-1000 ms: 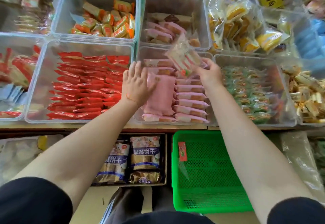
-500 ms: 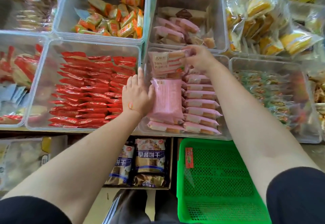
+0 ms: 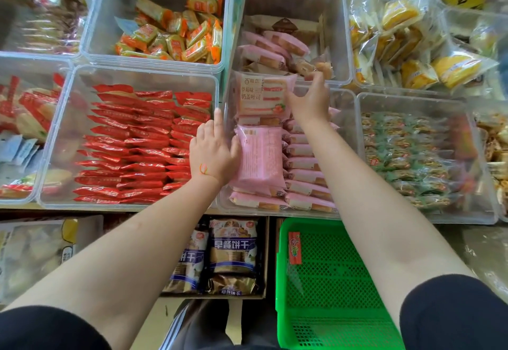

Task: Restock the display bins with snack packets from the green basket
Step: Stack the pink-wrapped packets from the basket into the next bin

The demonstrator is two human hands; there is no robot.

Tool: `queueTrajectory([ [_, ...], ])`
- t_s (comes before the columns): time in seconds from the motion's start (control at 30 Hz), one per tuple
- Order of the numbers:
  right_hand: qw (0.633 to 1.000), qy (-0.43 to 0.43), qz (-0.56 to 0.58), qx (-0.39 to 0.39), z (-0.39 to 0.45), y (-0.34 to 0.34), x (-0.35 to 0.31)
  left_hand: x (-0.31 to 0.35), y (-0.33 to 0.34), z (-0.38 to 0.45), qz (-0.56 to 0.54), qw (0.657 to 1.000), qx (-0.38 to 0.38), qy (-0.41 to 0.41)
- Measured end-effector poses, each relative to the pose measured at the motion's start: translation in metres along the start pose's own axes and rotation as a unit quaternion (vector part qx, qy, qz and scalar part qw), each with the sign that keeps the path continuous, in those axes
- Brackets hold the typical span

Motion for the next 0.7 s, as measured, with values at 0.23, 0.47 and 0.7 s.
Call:
queueTrajectory([
  [0.23,0.93,0.173,-0.045,-0.32,-0.084,0.019,0.015,-0.001,-0.001,-0.001,-0.008,1.0,0.003,-0.009],
  [0.47,0.921,0.256,0.159,-0.248,-0.109,0.037,0.021,-0.002,-0.002,-0.001,-0.022,1.0,0.009,-0.008],
  [0.7,0.916,0.243,0.22,-0.23,-0.106,0.005,0.021,-0.001,-0.004,-0.003,-0.004,1.0,-0.004,-0.007],
])
Point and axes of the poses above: each hand's wrist, its own z-axis towards the middle knuckle, its own y-axis out of the palm, x = y × z, the point moved 3 cm from there along z, towards the middle knuckle, and after that the axes turned 8 degrees about -y, right-handed, at the moved point
